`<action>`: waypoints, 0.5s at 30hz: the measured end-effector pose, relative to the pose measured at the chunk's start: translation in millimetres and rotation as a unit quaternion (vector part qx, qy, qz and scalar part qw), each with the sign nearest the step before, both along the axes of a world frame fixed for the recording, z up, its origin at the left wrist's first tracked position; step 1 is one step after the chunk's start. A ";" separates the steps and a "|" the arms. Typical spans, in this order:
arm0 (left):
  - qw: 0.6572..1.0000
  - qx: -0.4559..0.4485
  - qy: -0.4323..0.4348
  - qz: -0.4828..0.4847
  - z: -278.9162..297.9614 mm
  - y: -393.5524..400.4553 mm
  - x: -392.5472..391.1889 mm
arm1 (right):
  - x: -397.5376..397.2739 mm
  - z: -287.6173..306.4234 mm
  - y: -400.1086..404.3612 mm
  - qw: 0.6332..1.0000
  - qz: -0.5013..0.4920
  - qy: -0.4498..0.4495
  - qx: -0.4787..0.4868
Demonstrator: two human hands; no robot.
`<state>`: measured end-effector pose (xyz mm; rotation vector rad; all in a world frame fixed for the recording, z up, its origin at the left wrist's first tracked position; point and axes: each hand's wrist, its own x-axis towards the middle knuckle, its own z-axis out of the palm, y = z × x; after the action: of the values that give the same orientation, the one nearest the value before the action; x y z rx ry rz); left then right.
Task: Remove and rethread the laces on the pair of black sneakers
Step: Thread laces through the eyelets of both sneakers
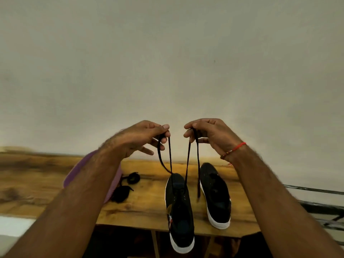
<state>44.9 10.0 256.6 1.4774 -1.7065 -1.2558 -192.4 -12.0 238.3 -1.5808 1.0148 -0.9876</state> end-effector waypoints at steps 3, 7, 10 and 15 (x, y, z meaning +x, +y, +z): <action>0.999 -0.024 0.045 -0.011 35.6 10.5 -10.4 | 2.1 28.8 12.0 1.000 0.005 0.000 -0.027; 0.996 -0.075 0.056 0.010 77.3 23.5 -22.1 | 1.2 57.7 27.8 0.997 -0.001 0.001 -0.079; 0.991 -0.114 0.054 0.034 101.4 31.4 -27.3 | 2.3 72.5 35.6 0.991 -0.053 -0.007 -0.121; 0.966 -0.232 -0.074 0.085 133.0 39.3 -28.2 | 7.1 92.4 37.7 0.986 -0.100 -0.025 -0.131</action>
<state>16.7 49.2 389.6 1.4154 -1.7707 -0.6105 -185.3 25.7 330.6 -1.6785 1.0574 -1.3384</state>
